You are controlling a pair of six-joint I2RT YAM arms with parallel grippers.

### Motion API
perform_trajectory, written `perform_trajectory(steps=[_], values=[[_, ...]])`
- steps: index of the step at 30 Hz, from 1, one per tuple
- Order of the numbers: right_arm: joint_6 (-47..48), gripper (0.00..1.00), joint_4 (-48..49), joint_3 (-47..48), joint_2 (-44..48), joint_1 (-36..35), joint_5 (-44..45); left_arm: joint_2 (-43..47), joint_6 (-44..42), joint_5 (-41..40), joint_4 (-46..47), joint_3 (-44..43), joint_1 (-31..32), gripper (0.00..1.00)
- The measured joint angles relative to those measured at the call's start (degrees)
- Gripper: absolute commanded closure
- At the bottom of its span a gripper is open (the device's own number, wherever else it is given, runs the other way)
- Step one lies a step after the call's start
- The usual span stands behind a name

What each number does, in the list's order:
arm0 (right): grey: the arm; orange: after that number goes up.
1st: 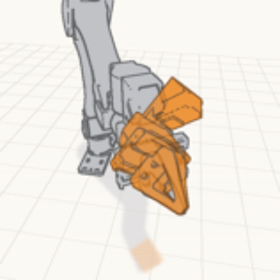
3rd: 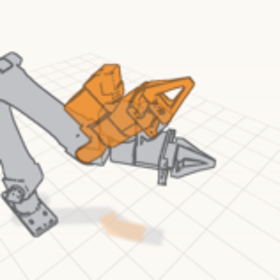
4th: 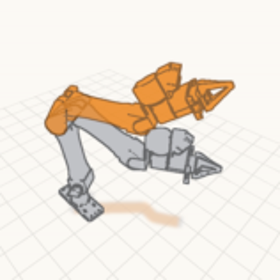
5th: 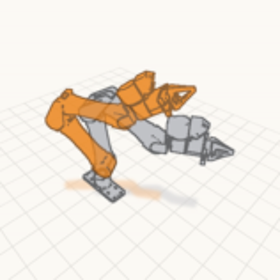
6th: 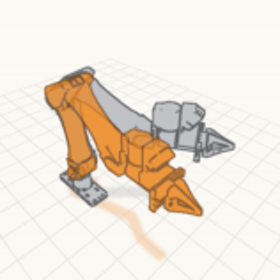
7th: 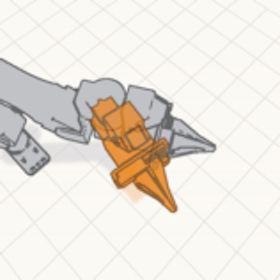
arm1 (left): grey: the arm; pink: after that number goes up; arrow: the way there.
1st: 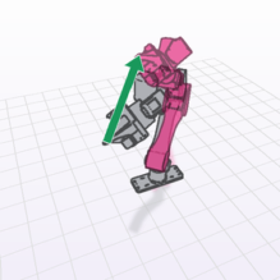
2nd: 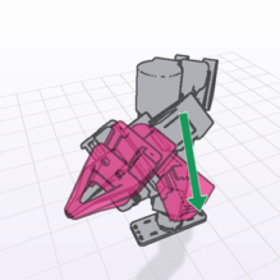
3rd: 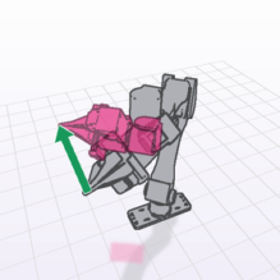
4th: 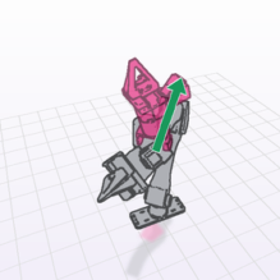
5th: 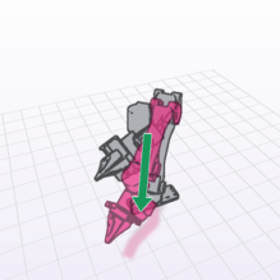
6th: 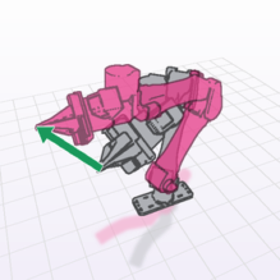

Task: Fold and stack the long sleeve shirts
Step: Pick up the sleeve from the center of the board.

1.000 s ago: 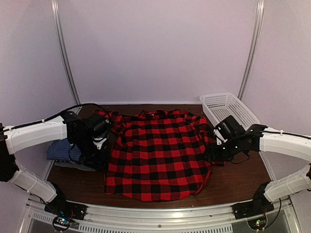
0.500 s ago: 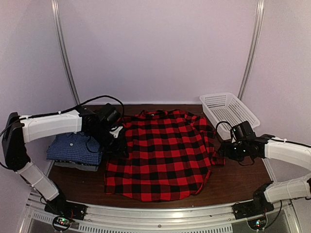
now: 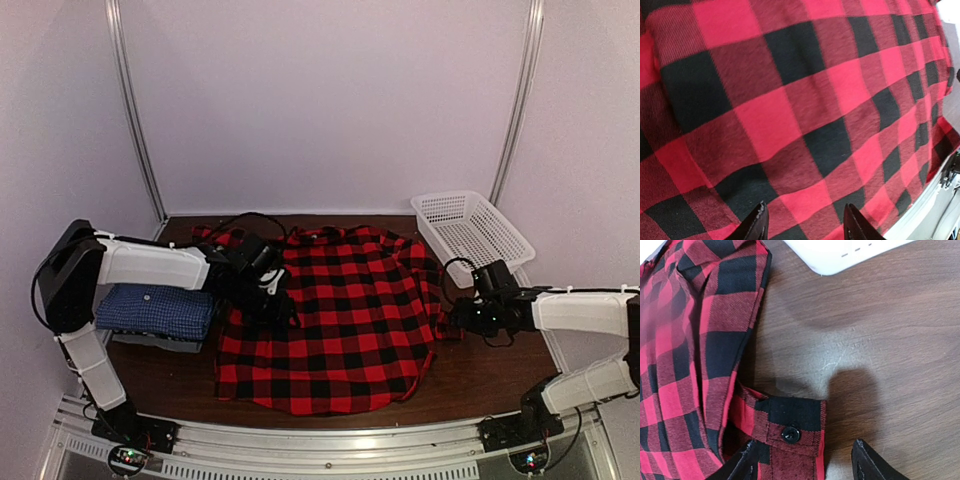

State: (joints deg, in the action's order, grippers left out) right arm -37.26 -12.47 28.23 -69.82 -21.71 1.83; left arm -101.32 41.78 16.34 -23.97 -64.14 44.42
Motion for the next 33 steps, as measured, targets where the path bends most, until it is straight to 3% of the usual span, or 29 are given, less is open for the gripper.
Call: perform_trajectory(steps=[9,15,18,23,25,33], values=[[0.1,0.35,2.3,-1.2,-4.3,-0.9,0.3,1.7,0.2,-3.3,2.3,8.7,-0.1,0.48],[-0.1,0.41,5.4,-0.6,-7.0,-3.0,2.0,4.8,0.1,-3.7,5.0,13.1,-1.4,0.48],[-0.3,0.53,6.4,-0.5,-7.6,-3.7,2.3,6.3,-0.2,-3.8,5.1,14.8,-2.9,0.48],[-0.5,0.88,6.1,-0.3,-8.1,-4.0,2.6,7.0,-0.9,-4.0,4.8,15.4,-3.9,0.48],[-0.5,0.97,4.5,0.3,-8.2,-4.0,3.0,7.0,-1.2,-4.1,4.7,15.4,-3.9,0.48],[1.1,1.00,-7.3,8.0,-0.3,-4.0,7.5,7.1,-1.7,-4.1,4.3,15.3,-3.9,0.48]])
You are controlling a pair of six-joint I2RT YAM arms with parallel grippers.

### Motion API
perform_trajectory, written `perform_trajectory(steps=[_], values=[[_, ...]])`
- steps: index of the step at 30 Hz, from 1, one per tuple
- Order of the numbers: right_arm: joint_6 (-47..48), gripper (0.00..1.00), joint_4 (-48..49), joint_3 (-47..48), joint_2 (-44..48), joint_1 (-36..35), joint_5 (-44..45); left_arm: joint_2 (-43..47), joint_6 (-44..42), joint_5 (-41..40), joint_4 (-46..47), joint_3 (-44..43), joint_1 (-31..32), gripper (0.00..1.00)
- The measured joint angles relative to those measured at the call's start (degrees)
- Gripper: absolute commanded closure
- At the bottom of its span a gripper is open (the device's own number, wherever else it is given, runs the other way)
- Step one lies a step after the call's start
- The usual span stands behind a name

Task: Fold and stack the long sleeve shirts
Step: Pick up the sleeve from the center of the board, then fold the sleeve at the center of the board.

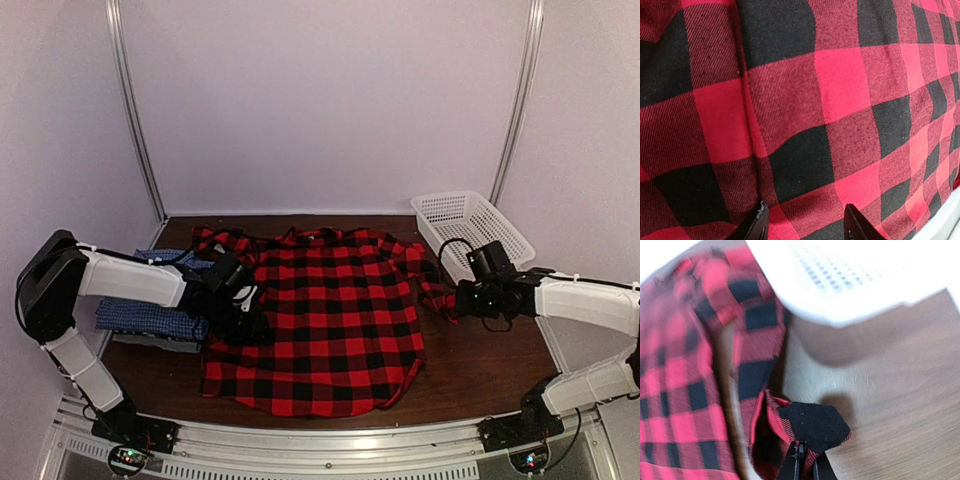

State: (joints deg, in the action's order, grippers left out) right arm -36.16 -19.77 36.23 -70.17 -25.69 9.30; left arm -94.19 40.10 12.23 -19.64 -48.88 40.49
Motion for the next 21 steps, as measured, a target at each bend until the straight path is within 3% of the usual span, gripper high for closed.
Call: perform_trajectory(steps=[7,13,21], values=[[2.4,1.00,-5.4,11.7,8.4,0.0,4.7,0.0,-0.4,0.0,-2.3,-1.0,0.0,0.48],[7.7,1.00,-7.0,21.0,7.5,0.1,10.4,0.0,-0.9,0.0,-3.5,-3.6,-0.1,0.48],[19.2,1.00,3.4,32.1,1.5,3.2,12.5,-0.5,-1.5,0.2,-3.8,-8.0,-0.1,0.48]])
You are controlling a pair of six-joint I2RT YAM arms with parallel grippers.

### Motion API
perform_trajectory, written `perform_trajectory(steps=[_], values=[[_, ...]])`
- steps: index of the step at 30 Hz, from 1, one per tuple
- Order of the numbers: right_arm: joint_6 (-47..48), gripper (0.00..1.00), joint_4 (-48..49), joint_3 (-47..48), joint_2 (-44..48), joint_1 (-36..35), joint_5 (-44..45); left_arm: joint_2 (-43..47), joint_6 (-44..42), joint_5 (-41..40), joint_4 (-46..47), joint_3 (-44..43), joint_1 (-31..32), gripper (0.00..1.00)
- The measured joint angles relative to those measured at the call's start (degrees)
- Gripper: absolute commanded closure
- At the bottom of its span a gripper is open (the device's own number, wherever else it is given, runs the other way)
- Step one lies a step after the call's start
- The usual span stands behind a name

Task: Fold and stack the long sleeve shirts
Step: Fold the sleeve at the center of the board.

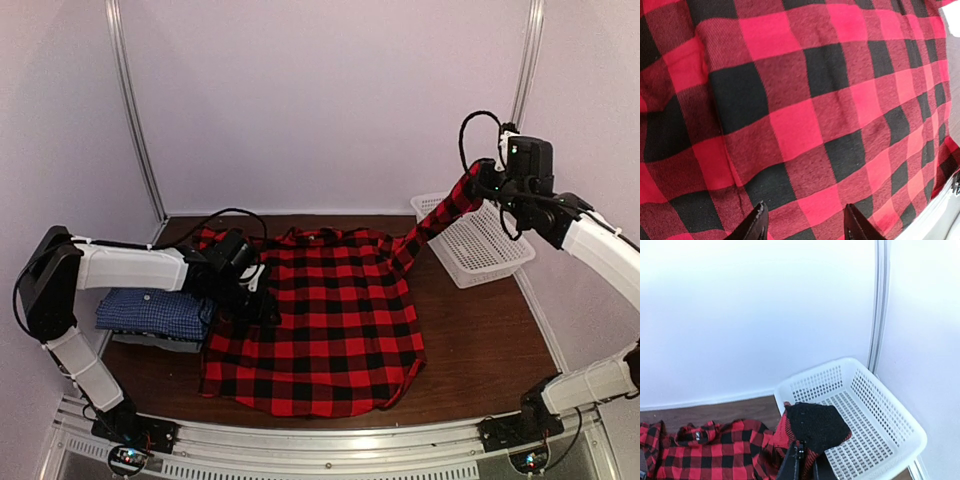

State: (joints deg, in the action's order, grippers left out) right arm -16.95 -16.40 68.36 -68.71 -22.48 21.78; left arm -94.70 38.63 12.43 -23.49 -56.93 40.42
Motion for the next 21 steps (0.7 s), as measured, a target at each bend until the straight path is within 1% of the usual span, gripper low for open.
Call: perform_trajectory(steps=[4,8,11,15,21], values=[[4.9,1.00,8.9,3.9,-4.7,0.8,-6.2,-0.2,0.0,0.3,0.0,-1.9,0.0,0.47],[6.8,1.00,15.5,8.4,-11.0,0.7,-19.3,-0.1,0.0,0.5,0.2,-4.1,0.0,0.47],[6.8,1.00,19.1,9.6,-15.2,-0.8,-29.2,-0.1,0.0,0.5,0.5,-5.3,0.0,0.47],[6.4,1.00,20.7,9.7,-20.4,-6.2,-36.6,0.0,0.0,0.7,1.2,-5.8,0.0,0.46],[2.4,1.00,23.9,7.7,-27.2,-17.1,-41.1,1.4,0.9,0.7,1.8,-5.7,0.0,0.44]])
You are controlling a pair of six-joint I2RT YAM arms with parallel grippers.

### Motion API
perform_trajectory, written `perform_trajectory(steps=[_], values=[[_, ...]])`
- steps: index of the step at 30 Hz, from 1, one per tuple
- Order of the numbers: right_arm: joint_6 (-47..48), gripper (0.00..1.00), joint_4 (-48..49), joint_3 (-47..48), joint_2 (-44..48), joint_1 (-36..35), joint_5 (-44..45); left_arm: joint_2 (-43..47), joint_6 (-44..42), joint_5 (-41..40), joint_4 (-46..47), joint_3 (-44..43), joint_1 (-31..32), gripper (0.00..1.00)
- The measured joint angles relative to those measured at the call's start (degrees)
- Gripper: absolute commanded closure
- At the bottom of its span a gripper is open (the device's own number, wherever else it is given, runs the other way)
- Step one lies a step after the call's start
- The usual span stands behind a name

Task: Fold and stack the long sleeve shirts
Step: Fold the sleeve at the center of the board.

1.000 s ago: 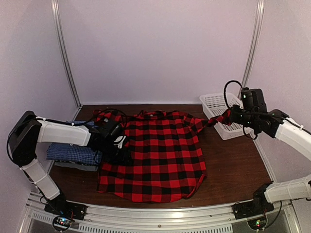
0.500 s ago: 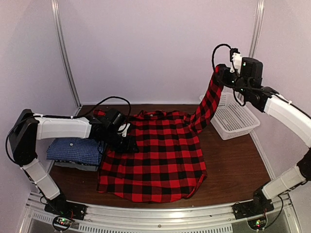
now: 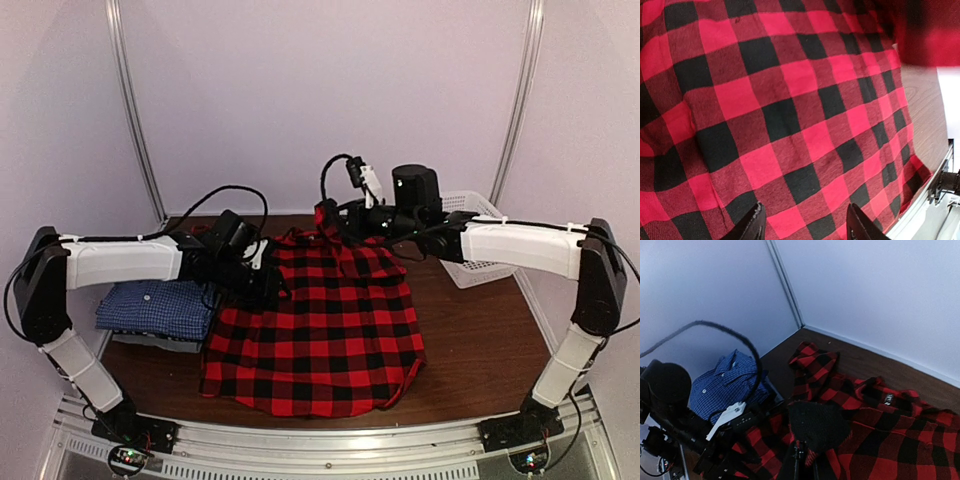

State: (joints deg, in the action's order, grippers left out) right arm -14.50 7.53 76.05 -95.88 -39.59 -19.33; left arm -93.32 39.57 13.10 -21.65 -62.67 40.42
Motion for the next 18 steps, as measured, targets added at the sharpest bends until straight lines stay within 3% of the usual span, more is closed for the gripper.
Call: perform_trajectory(steps=[4,15,18], values=[[-4.9,1.00,3.6,-2.9,-4.8,-3.5,-2.3,1.7,1.6,0.1,2.5,0.9,0.0,0.40],[-12.9,1.00,7.6,-6.3,-12.5,-3.6,-4.8,2.3,6.5,2.1,9.0,4.2,-0.2,0.39],[-13.4,0.87,8.2,-6.3,-12.6,-3.9,-5.3,2.3,7.3,2.1,10.1,4.3,-0.2,0.37]])
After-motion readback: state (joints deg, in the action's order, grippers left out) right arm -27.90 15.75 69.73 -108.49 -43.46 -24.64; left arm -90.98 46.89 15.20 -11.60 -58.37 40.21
